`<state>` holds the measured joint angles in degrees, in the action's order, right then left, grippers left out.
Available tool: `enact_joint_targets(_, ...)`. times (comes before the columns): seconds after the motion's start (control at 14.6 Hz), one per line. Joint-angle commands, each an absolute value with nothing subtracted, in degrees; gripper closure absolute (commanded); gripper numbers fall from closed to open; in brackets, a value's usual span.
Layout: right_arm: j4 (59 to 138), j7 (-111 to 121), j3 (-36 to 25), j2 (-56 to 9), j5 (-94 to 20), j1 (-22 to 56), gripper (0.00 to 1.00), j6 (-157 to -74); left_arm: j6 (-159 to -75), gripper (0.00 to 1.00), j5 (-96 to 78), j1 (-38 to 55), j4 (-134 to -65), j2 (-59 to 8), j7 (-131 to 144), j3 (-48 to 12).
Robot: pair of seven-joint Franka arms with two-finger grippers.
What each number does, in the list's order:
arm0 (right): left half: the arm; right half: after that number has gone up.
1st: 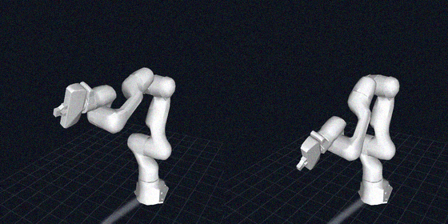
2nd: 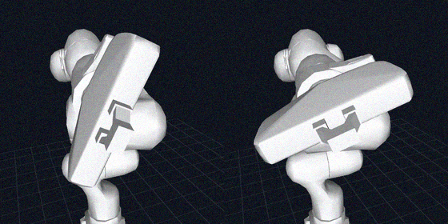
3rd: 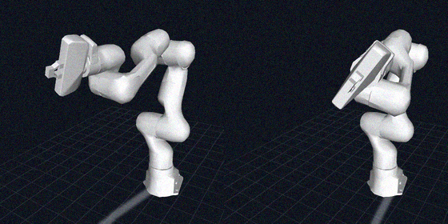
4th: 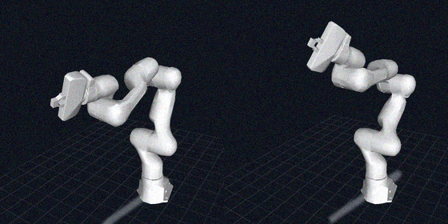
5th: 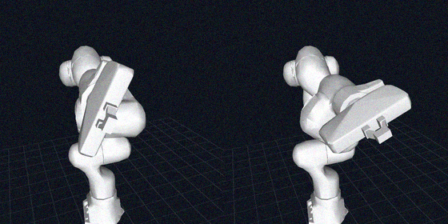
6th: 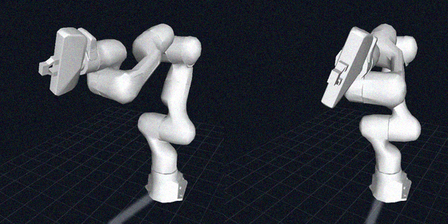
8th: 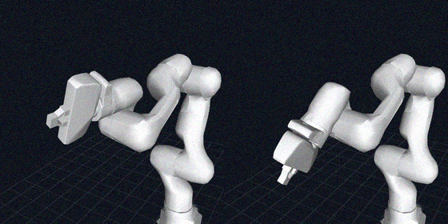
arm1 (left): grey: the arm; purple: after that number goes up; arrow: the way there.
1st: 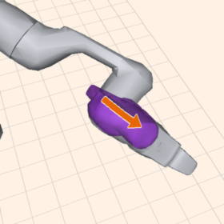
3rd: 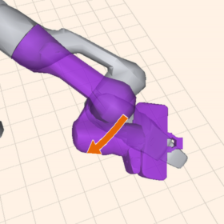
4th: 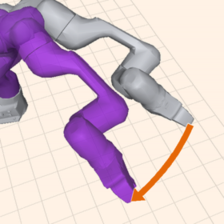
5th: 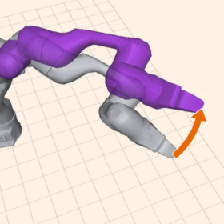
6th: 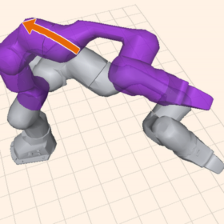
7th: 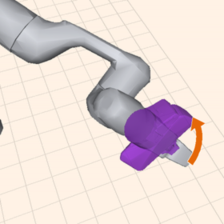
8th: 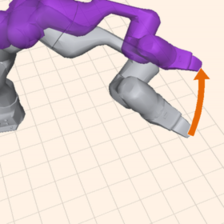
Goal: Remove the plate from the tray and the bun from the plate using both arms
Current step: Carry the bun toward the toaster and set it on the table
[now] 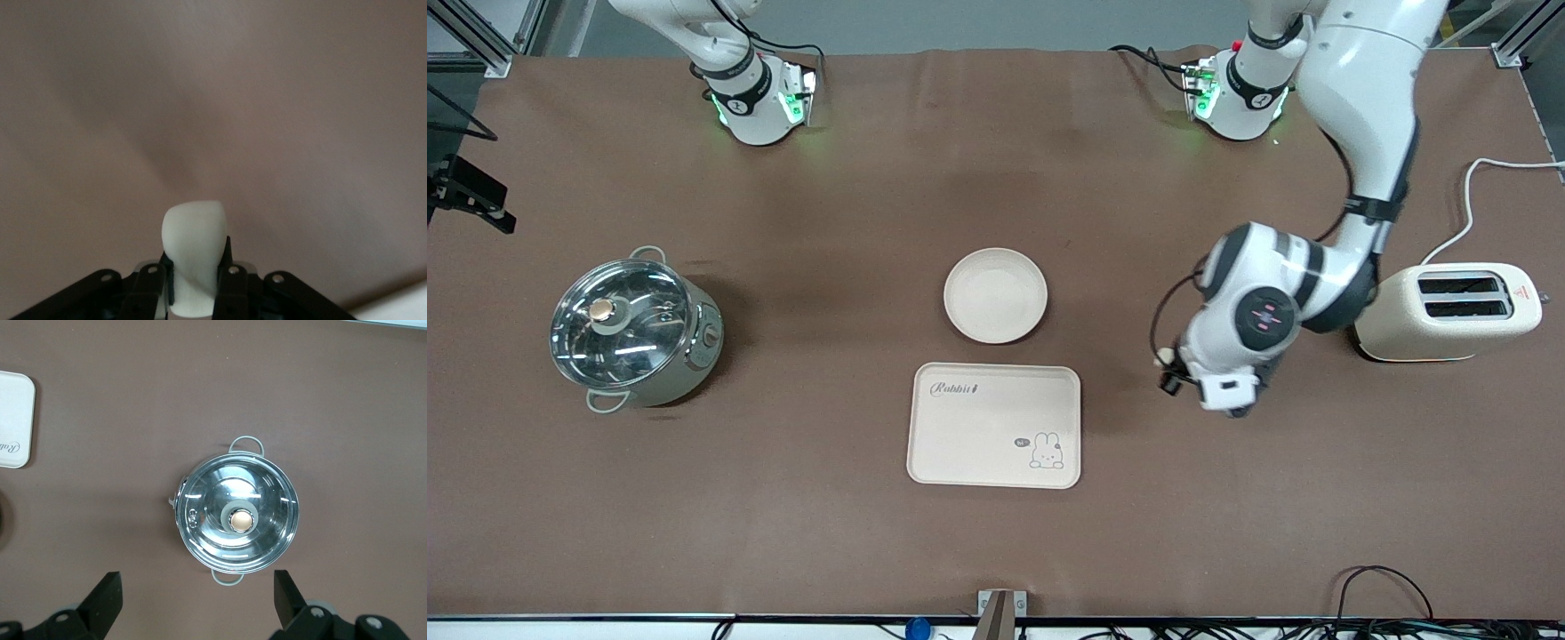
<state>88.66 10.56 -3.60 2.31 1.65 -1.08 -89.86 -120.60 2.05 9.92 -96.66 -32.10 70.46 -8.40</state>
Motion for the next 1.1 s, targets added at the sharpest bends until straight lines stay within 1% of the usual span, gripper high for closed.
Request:
enact_joint_targets(0.0,88.7,9.6,-3.8,2.3,3.0,-0.6,0.0,-89.5,-120.6,0.7,6.6,5.5,-96.9,-34.4,65.6,-9.1)
enact_joint_targets(0.14,88.7,9.6,-3.8,2.3,3.0,-0.4,0.0,-89.3,-121.0,0.65,10.1,3.4,-96.7,-36.6,65.3,-9.2)
enact_joint_targets(0.27,88.7,9.7,-3.8,2.3,3.0,-0.4,0.0,-88.8,-122.3,0.56,10.3,1.8,-96.4,-37.8,64.8,-9.3)
enact_joint_targets(0.41,88.8,9.7,-3.8,2.3,2.8,-0.4,0.0,-88.9,-122.6,0.36,10.1,1.5,-95.9,-38.6,64.8,-9.4)
enact_joint_targets(0.55,88.7,9.7,-3.8,2.0,2.6,-0.4,0.0,-89.5,-122.9,0.07,9.6,1.4,-95.6,-38.8,65.0,-9.4)
enact_joint_targets(0.62,88.8,9.7,-3.8,2.1,2.5,-0.4,0.0,-89.6,-122.8,0.0,9.6,1.3,-95.3,-38.5,65.0,-9.4)
enact_joint_targets(0.76,88.9,9.7,-3.7,2.1,2.5,-0.3,0.0,-88.9,-121.9,0.0,9.8,1.5,-93.3,-37.3,65.0,-9.7)
enact_joint_targets(0.89,89.5,9.6,-3.6,2.1,2.5,-0.2,0.0,-89.3,-119.8,0.0,10.3,1.6,-91.6,-34.6,62.4,-9.9)
enact_joint_targets(1.03,89.6,9.6,-3.6,2.1,2.5,0.0,0.0,-89.5,-116.5,0.0,10.4,1.6,-89.5,-30.4,52.5,-9.8)
